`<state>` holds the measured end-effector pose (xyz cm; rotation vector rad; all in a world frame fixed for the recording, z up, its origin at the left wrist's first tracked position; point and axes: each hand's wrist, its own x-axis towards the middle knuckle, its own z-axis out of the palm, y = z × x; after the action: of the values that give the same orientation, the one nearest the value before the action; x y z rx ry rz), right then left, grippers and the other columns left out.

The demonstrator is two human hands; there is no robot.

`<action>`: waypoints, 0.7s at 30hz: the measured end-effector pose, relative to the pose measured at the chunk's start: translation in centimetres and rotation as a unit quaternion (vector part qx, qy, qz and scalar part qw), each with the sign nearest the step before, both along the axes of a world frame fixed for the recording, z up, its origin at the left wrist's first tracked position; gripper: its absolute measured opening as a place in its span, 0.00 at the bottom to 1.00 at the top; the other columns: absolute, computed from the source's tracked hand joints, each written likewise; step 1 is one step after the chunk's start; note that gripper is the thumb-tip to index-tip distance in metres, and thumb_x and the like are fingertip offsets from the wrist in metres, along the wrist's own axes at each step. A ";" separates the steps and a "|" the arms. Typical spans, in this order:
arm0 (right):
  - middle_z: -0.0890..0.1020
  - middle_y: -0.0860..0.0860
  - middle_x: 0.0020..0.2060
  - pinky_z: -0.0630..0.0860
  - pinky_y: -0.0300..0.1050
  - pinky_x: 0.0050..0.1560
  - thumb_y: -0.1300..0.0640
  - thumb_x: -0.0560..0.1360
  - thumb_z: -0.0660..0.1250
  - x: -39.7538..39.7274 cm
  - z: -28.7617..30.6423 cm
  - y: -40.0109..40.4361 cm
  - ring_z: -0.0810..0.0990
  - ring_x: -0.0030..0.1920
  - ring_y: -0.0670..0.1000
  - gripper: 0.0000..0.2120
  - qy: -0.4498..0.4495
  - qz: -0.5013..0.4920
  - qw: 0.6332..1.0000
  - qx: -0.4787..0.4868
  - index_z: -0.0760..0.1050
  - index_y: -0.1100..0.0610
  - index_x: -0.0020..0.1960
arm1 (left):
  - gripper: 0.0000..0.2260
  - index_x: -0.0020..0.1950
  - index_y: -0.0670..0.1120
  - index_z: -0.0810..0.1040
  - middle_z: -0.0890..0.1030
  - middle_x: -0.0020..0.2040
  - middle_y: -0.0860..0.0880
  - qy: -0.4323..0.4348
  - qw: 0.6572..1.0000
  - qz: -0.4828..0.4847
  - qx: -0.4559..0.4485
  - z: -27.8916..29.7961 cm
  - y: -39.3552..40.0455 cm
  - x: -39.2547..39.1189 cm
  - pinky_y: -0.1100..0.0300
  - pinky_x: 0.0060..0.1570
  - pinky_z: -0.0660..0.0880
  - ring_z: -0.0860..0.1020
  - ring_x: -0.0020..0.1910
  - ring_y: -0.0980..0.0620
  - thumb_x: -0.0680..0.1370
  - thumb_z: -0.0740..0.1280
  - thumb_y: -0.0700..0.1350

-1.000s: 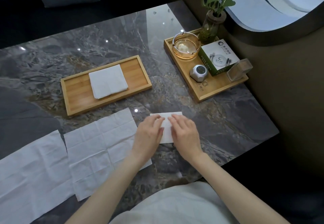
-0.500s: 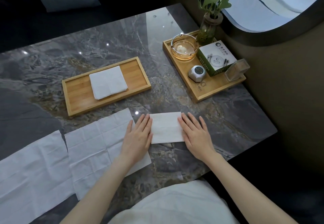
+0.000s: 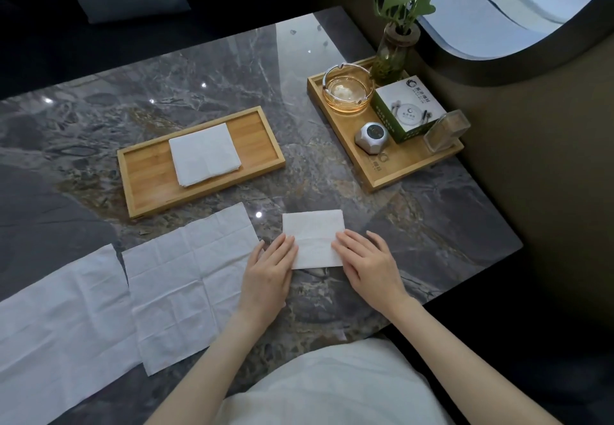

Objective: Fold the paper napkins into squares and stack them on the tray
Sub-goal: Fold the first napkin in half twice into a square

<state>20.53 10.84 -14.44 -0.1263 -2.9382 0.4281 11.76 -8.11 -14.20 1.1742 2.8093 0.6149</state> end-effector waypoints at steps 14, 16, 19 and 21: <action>0.75 0.55 0.65 0.55 0.53 0.66 0.49 0.80 0.46 -2.5 0.8 -1.8 0.72 0.67 0.52 0.25 -0.119 -0.043 0.992 0.000 0.70 0.60 0.66 | 0.25 0.70 0.42 0.63 0.68 0.70 0.45 -0.048 0.991 0.023 -0.123 -0.1 1.4 -0.1 0.51 0.67 0.50 0.62 0.70 0.47 0.80 0.39 0.52; 0.76 0.54 0.64 0.55 0.54 0.66 0.51 0.78 0.49 -3.1 0.9 -1.6 0.72 0.66 0.52 0.23 -0.113 -0.041 0.993 0.002 0.71 0.60 0.66 | 0.23 0.69 0.42 0.64 0.69 0.69 0.45 -0.036 0.991 0.028 -0.124 -0.2 1.6 -0.2 0.50 0.67 0.51 0.64 0.70 0.46 0.80 0.44 0.50; 0.77 0.53 0.63 0.60 0.55 0.68 0.52 0.77 0.50 -3.8 1.1 -1.2 0.73 0.65 0.51 0.22 -0.104 -0.036 0.994 0.015 0.73 0.59 0.64 | 0.22 0.68 0.42 0.66 0.70 0.69 0.44 -0.023 0.991 0.038 -0.124 -0.2 1.9 -0.4 0.49 0.67 0.51 0.65 0.69 0.46 0.78 0.49 0.49; 0.78 0.53 0.62 0.66 0.57 0.66 0.52 0.76 0.51 -4.2 1.3 -1.1 0.74 0.64 0.51 0.22 -0.106 -0.030 0.994 0.025 0.74 0.59 0.63 | 0.21 0.67 0.42 0.68 0.71 0.67 0.44 -0.016 0.991 0.040 -0.125 -0.2 2.1 -0.6 0.49 0.67 0.52 0.67 0.68 0.46 0.78 0.50 0.48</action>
<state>16.37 9.79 -13.17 -0.2698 -3.1406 0.3528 11.19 -6.06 -14.39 1.0011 2.8139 0.2703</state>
